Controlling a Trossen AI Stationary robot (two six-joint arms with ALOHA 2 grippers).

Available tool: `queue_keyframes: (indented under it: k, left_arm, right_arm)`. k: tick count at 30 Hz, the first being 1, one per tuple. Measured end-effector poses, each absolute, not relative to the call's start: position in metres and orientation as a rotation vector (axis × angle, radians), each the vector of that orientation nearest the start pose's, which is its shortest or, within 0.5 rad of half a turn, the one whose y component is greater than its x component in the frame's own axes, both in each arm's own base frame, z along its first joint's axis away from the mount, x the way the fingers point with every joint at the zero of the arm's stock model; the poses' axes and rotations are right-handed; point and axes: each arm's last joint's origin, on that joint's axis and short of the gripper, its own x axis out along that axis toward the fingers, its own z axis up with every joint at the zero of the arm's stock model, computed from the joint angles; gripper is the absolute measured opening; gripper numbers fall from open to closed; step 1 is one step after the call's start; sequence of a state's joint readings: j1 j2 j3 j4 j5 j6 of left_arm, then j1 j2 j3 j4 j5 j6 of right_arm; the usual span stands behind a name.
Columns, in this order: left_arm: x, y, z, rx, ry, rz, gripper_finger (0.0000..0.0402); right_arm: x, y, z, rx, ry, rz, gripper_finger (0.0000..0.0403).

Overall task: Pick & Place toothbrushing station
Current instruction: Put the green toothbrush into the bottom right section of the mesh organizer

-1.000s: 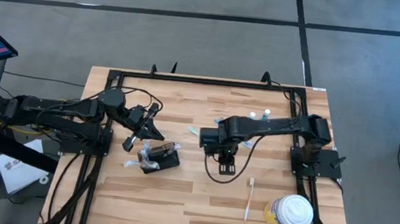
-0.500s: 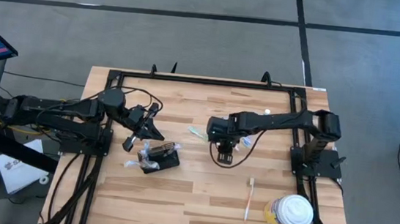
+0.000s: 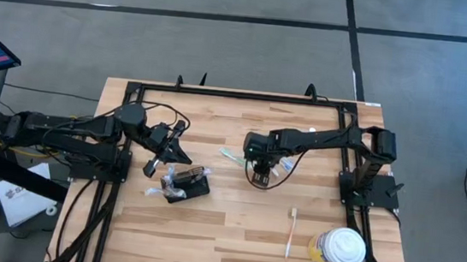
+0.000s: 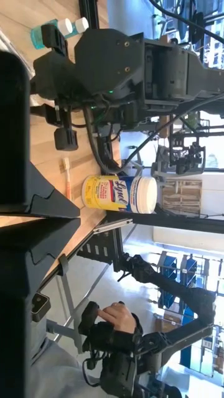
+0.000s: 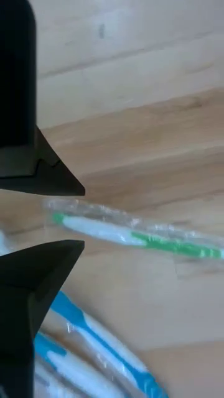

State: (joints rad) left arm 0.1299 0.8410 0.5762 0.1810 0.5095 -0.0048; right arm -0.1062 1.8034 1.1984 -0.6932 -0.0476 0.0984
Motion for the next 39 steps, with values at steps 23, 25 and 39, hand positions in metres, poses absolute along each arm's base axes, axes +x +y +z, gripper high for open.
queue_keyframes:
  k: [23, 25, 39]
  left_arm:
    - [0.189, 0.011, 0.286, -0.032, 0.082, -0.379, 0.0003]
    - [0.189, 0.011, 0.286, -0.032, 0.083, -0.379, 0.0003]
    - [0.189, 0.011, 0.286, -0.032, 0.082, -0.379, 0.0003]
  right_arm:
    - [0.342, -0.036, 0.145, 0.181, 1.276, -0.175, 0.0116]
    - [0.343, -0.036, 0.135, 0.18, 1.306, -0.174, 0.0116]
    - [0.345, -0.036, 0.121, 0.184, 1.351, -0.181, 0.0076]
